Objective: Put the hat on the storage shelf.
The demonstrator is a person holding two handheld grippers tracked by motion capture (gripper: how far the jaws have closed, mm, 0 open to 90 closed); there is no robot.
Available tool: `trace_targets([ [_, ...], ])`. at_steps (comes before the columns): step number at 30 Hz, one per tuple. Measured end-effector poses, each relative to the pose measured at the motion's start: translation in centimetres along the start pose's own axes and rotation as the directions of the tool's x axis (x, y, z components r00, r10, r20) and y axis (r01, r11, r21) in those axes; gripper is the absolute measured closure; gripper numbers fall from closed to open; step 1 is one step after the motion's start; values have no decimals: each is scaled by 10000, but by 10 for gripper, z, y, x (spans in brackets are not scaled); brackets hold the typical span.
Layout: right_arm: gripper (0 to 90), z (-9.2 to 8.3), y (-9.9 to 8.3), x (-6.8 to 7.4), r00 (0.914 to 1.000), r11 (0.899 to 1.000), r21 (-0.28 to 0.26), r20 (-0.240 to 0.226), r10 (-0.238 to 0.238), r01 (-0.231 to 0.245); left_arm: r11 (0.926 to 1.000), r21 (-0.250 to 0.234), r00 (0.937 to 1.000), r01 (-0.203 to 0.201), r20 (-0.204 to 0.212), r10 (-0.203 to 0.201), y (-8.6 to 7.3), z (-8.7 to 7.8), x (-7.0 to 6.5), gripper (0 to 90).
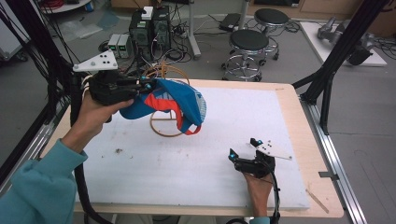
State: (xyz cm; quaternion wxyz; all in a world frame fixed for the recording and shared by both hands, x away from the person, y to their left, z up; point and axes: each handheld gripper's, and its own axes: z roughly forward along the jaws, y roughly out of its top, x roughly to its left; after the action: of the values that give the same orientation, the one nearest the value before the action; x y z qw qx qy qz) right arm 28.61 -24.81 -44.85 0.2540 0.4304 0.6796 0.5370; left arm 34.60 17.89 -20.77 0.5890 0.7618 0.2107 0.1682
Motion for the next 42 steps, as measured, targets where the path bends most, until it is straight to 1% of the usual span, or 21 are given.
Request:
trace_targets([
  [5, 33, 0, 0, 0, 10000, 10000, 31, -24, 35, -35, 9998, -208, 9999, -30, -140, 27, 8, 2, 3, 860],
  [6, 33, 0, 0, 0, 10000, 10000, -12, -3, -33, 33, 9997, -220, 9999, -40, -161, 37, 11, 2, 4, 860],
  [7, 34, 0, 0, 0, 10000, 10000, 6, -9, -17, 17, 9995, -320, 9997, -74, -214, 67, 12, 2, 4, 860],
  [8, 33, 0, 0, 0, 10000, 10000, 5, -11, 12, -12, 9994, -336, 9998, -64, -212, 56, 14, 2, 5, 860],
  [10, 33, 0, 0, 0, 10000, 10000, 2, -16, 34, -34, 9995, -279, 9993, -148, -339, 138, 17, 2, 6, 860],
  [12, 33, 0, 0, 0, 10000, 10000, 2, -14, -5, 5, 9994, -316, 9991, -109, -423, 96, 19, 3, 9, 860],
  [14, 33, 0, 0, 0, 10000, 10000, 1, -30, -4, 4, 9994, -341, 9987, -61, -508, 44, 19, 4, 14, 860],
  [17, 33, 0, 0, 0, 10000, 10000, 14, -36, -8, 8, 9994, -347, 9967, 42, -811, -70, 21, 7, 23, 860],
  [24, 33, 0, 0, 0, 10000, 10000, -7, -22, -33, 33, 9988, -487, 9924, 87, -1222, -146, 28, 8, 39, 860],
  [28, 33, 0, 0, 1, 10000, 10000, 28, -50, 12, -12, 9993, -296, 9878, 232, -1533, -275, 25, 11, 50, 860],
  [30, 33, 0, 0, 1, 10000, 10000, 47, -42, -6, 6, 9995, -223, 9858, 239, -1660, -272, 23, 12, 55, 860],
  [34, 33, 0, 0, 1, 10000, 10000, 33, -21, -17, 17, 9991, -128, 9821, 407, -1836, -424, 17, 17, 64, 860],
  [36, 33, 0, 0, 1, 10000, 10000, 43, -13, -1, 1, 9987, 44, 9805, 504, -1904, -486, 12, 21, 67, 860],
  [39, 33, 0, 0, 1, 10000, 10000, 43, -18, -6, 6, 9975, 316, 9763, 630, -2091, -550, 4, 26, 72, 860],
  [42, 33, 0, 0, 1, 10000, 10000, 48, -21, -13, 13, 9960, 388, 9734, 799, -2184, -696, -4, 28, 77, 860],
])
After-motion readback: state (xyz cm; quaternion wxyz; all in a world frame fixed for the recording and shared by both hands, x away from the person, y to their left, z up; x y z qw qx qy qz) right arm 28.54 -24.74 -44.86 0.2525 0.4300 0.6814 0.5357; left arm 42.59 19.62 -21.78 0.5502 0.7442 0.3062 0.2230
